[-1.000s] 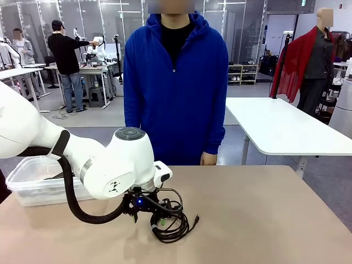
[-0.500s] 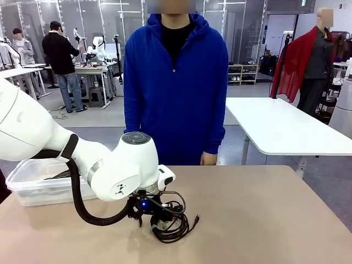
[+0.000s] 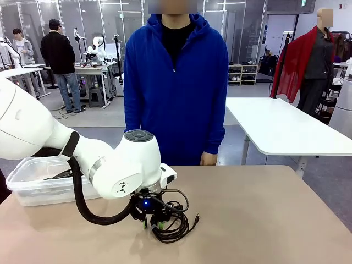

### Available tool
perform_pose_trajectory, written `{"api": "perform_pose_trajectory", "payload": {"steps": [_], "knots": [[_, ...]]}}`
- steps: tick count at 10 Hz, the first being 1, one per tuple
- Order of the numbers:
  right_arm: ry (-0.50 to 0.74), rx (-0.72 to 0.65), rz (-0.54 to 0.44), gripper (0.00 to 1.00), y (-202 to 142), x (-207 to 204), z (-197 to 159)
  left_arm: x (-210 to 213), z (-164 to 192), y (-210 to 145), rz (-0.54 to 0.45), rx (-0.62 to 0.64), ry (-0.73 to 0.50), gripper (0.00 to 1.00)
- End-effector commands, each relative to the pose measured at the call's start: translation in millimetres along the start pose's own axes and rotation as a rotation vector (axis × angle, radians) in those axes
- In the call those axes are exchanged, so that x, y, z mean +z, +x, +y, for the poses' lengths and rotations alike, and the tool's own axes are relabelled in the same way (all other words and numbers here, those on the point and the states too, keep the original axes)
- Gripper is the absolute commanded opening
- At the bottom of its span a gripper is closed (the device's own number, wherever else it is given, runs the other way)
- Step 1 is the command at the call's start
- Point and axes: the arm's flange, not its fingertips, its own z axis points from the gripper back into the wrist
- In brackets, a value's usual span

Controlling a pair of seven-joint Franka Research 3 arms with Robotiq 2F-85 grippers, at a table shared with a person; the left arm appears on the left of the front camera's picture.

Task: Organize and store the cables.
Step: Place the USB Extension Cable into the Organizing box.

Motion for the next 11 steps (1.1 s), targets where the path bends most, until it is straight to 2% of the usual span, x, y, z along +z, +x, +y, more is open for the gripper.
{"api": "perform_pose_trajectory", "payload": {"steps": [1, 2, 3, 4, 5, 9, 11], "knots": [[0.002, 0.005, -0.007, 1.0, 2, 0, 0, 12, -14, -10, 0.036, 0.098, 0.035, 0.27], [0.002, 0.005, -0.007, 1.0, 2, 0, 0, 12, -18, -12, 0.066, 0.126, 0.046, 0.38], [0.002, 0.005, -0.007, 1.0, 2, 0, 0, 12, -19, -12, 0.072, 0.129, 0.047, 0.07], [0.002, 0.005, -0.007, 1.0, 2, 0, 0, 12, -20, -13, 0.073, 0.132, 0.047, 0.18], [0.002, 0.005, -0.007, 1.0, 2, 0, 0, 13, -20, -13, 0.07, 0.134, 0.05, 0.0], [0.002, 0.005, -0.007, 1.0, 2, 0, 0, 17, -19, -13, 0.051, 0.133, 0.065, 0.0], [0.002, 0.005, -0.007, 1.0, 2, 0, 0, 53, -20, -17, 0.036, 0.096, 0.069, 0.0]]}}
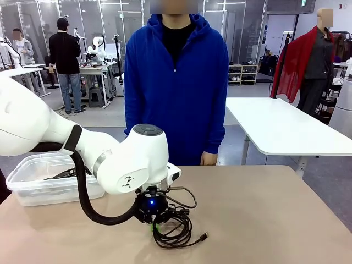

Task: Organize and store the cables.
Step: Place the USB Extension Cable into the Organizing box.

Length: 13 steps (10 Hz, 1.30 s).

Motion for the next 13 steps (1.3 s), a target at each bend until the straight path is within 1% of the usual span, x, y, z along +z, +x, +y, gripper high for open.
{"api": "perform_pose_trajectory", "payload": {"steps": [1, 2, 3, 5, 6, 7, 12, 13], "knots": [[0.002, 0.005, -0.007, 1.0, 2, 0, 0, 52, 4, -9, 0.014, -0.054, -0.003, 0.0], [0.002, 0.005, -0.007, 1.0, 2, 0, 0, 76, 10, -14, 0.015, -0.077, 0.005, 0.0], [0.002, 0.005, -0.007, 1.0, 2, 0, 0, 91, 14, -16, 0.017, -0.107, -0.001, 0.0], [0.002, 0.005, -0.007, 1.0, 2, 0, 0, 95, 14, -14, -0.001, -0.1, -0.013, 0.0], [0.002, 0.005, -0.007, 1.0, 2, 0, 0, 93, 6, -8, -0.019, -0.191, -0.057, 0.0], [0.002, 0.005, -0.007, 1.0, 2, 0, 0, 102, 10, -19, -0.02, -0.094, -0.005, 0.0], [0.002, 0.005, -0.007, 1.0, 2, 0, 0, 102, 10, -19, -0.02, -0.094, -0.005, 0.0], [0.002, 0.005, -0.007, 1.0, 2, 0, 0, 99, 10, -17, -0.022, -0.116, -0.01, 0.11]]}}
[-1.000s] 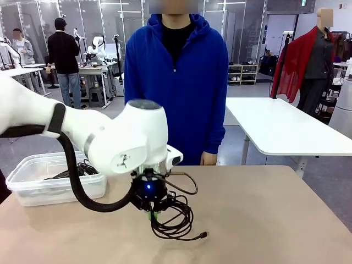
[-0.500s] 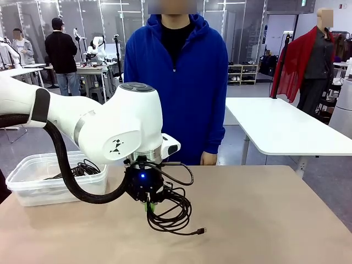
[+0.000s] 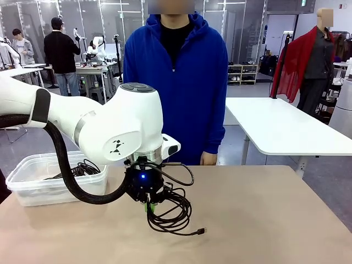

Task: Organize and store the cables.
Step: Place the USB Extension Cable into the Organizing box.

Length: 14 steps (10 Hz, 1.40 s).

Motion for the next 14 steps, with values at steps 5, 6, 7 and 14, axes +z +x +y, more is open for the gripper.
{"api": "perform_pose_trajectory", "payload": {"steps": [5, 6, 7, 14], "knots": [[0.002, 0.005, -0.007, 1.0, 2, 0, 0, 55, 128, 2, -0.233, -0.083, -0.074, 0.11], [0.002, 0.005, -0.007, 1.0, 2, 0, 0, 58, 155, 9, -0.265, -0.043, -0.082, 0.11], [0.002, 0.005, -0.007, 1.0, 2, 0, 0, 64, 182, 15, -0.28, -0.037, -0.12, 0.11], [0.002, 0.005, -0.007, 1.0, 2, 0, 0, 85, 314, 64, -0.296, 0.266, -0.048, 0.11]]}}
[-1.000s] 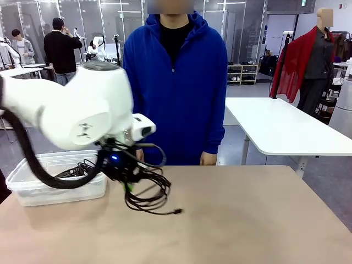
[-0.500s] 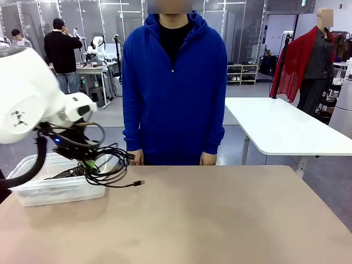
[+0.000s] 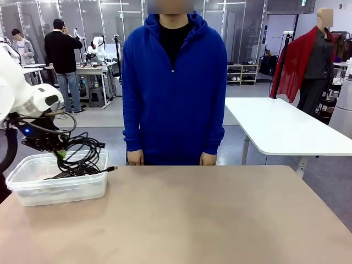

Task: Organize and store the cables.
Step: Place the USB Extension Cable into the Organizing box.

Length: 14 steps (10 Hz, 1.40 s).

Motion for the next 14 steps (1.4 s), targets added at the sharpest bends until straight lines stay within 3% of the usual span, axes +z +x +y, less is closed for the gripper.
{"api": "perform_pose_trajectory", "payload": {"steps": [1, 6, 14], "knots": [[0.003, 0.003, -0.009, 1.0, 1, 0, 0, -14, 10, 33, 0.025, 0.138, 0.002, 0.11], [0.003, 0.003, -0.009, 1.0, 1, 0, 0, -48, 35, 80, 0.006, 0.262, 0.083, 0.11], [0.003, 0.003, -0.009, 1.0, 1, 0, 0, -140, 44, 84, 0.128, 0.313, 0.166, 0.11]]}}
